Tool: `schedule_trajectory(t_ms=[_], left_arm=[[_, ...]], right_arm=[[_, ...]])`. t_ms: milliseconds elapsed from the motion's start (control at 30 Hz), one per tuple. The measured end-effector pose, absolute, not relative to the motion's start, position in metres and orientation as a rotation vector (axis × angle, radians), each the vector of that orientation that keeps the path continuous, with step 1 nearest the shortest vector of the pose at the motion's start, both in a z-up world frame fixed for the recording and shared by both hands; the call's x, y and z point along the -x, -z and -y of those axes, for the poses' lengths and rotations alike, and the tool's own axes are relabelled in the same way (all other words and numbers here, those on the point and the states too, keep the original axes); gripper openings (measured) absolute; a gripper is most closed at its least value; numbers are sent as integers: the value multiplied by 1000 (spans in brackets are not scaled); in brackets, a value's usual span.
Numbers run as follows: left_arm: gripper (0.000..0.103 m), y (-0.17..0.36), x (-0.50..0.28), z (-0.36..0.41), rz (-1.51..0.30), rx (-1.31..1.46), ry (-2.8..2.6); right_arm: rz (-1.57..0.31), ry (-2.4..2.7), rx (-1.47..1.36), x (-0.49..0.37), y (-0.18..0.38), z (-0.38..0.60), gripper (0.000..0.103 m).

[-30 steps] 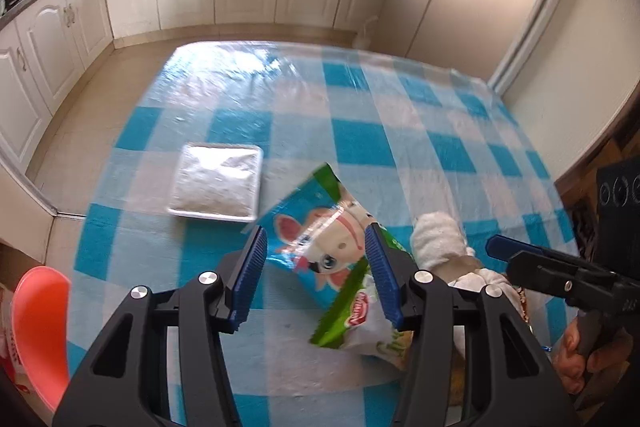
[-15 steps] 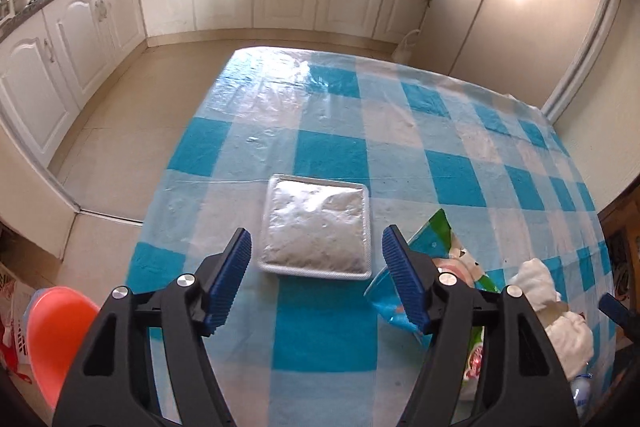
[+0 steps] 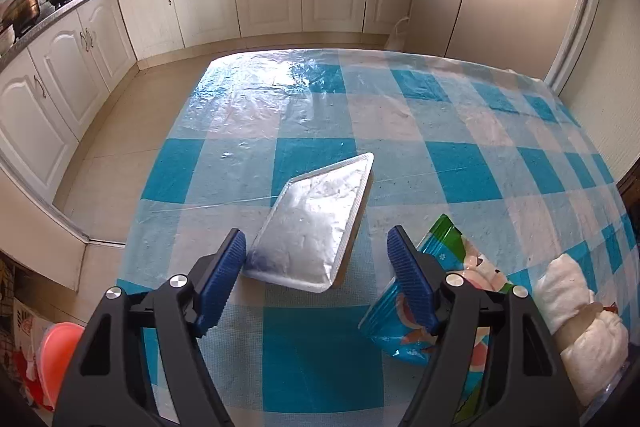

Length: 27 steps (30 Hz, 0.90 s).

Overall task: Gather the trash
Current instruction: 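Open both tools, setting the packet and cloth bundle back on the table, then grasp a thin brown strip with the left tool while the right grasps a white bottle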

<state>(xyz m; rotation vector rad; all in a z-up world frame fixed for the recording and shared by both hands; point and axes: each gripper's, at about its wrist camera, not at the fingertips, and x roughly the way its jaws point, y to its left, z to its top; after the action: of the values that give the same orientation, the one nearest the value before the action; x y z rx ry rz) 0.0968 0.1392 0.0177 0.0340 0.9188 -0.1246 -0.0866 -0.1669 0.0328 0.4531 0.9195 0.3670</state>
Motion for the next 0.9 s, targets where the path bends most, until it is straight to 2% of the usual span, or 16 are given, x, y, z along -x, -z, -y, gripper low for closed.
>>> schedule_trajectory(t_ms=[67,133,200,267,367,600,667,733,833,900], left_arm=[[73,-18,-97,-142,-914,-22,124],[67,-19,-95,-143,-906,-19,116],[56,-19,-94,-144,-905,-17,117],[50,-19,-94,-144,-901,-13,120],[33,-19,-92,-144,-898,-12,119],[13,-24,-83,-145,-871,3,126],[12,-24,-79,-147,-866,7,130],[12,-25,-75,-148,-861,10,129],[12,-27,-70,-151,-853,17,131],[11,-28,-67,-153,-849,24,131]], right_arm=[[-924,-371,-443,90,-32,163,81],[-934,-360,-432,91,-30,159,81],[-945,-365,-435,93,-27,156,81],[-953,-363,-429,95,-24,153,81],[-965,-369,-429,95,-24,150,81],[-972,-392,-405,92,-26,136,81],[-973,-385,-397,90,-26,134,80],[-975,-387,-402,88,-24,133,71],[-981,-373,-390,85,-21,133,65],[-976,-372,-390,84,-21,134,65]])
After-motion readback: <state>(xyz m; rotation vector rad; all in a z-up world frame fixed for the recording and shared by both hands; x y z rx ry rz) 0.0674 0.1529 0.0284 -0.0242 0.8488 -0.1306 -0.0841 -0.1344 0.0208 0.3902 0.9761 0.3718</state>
